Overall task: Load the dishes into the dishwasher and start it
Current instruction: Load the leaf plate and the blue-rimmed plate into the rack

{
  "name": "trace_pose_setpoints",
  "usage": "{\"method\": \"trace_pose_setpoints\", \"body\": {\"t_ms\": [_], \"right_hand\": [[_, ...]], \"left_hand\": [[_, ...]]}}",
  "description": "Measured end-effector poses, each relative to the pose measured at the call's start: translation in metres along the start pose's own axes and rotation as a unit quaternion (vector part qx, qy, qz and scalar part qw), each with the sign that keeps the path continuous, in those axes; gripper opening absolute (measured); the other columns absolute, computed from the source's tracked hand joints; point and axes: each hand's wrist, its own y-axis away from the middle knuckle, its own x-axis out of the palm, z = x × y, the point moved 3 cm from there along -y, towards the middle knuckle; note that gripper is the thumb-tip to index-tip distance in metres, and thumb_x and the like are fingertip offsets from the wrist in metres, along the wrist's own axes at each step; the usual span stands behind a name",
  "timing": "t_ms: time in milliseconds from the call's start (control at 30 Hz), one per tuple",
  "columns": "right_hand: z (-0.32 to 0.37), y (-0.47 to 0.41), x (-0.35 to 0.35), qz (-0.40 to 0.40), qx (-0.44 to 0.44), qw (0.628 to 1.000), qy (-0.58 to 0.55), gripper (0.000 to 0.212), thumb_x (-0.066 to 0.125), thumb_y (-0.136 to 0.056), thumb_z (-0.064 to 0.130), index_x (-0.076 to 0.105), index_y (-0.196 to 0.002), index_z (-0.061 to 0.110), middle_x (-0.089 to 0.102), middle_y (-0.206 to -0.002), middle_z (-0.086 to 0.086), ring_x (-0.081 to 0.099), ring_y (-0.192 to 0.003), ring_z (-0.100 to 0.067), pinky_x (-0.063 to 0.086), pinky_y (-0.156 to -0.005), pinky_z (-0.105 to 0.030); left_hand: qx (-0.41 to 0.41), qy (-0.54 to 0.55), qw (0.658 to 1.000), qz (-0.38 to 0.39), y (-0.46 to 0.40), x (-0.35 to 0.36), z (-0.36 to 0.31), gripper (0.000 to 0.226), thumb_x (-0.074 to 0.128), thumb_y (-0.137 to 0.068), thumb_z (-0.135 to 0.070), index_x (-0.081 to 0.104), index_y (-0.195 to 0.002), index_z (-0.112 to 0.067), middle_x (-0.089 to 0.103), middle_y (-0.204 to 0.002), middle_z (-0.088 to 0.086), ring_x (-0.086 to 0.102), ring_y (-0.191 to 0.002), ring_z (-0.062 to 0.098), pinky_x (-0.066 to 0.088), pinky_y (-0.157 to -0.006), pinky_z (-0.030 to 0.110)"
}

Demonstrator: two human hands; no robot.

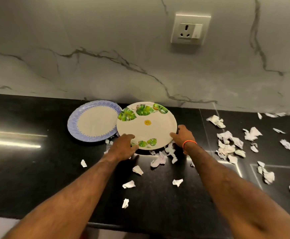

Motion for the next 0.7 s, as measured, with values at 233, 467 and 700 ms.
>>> {"method": "trace_pose_setpoints", "body": {"t_ms": [233, 467, 700], "right_hand": [[-0.006, -0.040, 0.012, -0.018, 0.042, 0.995, -0.087, 0.040, 0.071, -0.079, 0.013, 0.064, -0.118, 0.008, 0.069, -0.117, -0.015, 0.065, -0.105, -0.033, 0.055, -0.091, -0.042], [0.001, -0.030, 0.001, -0.099, 0.053, 0.962, -0.248, 0.034, 0.059, -0.084, 0.009, 0.064, -0.117, 0.012, 0.069, -0.109, -0.010, 0.067, -0.094, -0.027, 0.059, -0.078, -0.041], [0.001, 0.011, -0.026, -0.149, 0.037, 0.942, -0.299, 0.027, 0.059, -0.088, 0.005, 0.065, -0.113, 0.010, 0.067, -0.104, -0.011, 0.066, -0.092, -0.028, 0.058, -0.079, -0.043]], "left_hand": [[-0.006, 0.012, 1.000, 0.001, -0.002, 0.003, 0.007, 0.057, 0.067, -0.092, -0.042, 0.053, -0.143, -0.021, 0.055, -0.145, 0.006, 0.052, -0.131, 0.025, 0.039, -0.104, 0.029], [0.011, 0.053, 0.998, -0.011, -0.007, -0.008, 0.009, 0.046, 0.068, -0.092, -0.039, 0.061, -0.136, -0.025, 0.061, -0.140, 0.002, 0.057, -0.124, 0.022, 0.043, -0.104, 0.031], [0.057, 0.096, 0.977, -0.184, -0.017, -0.050, 0.009, 0.042, 0.072, -0.090, -0.025, 0.060, -0.129, -0.015, 0.063, -0.131, 0.009, 0.057, -0.120, 0.029, 0.047, -0.104, 0.039]]}}
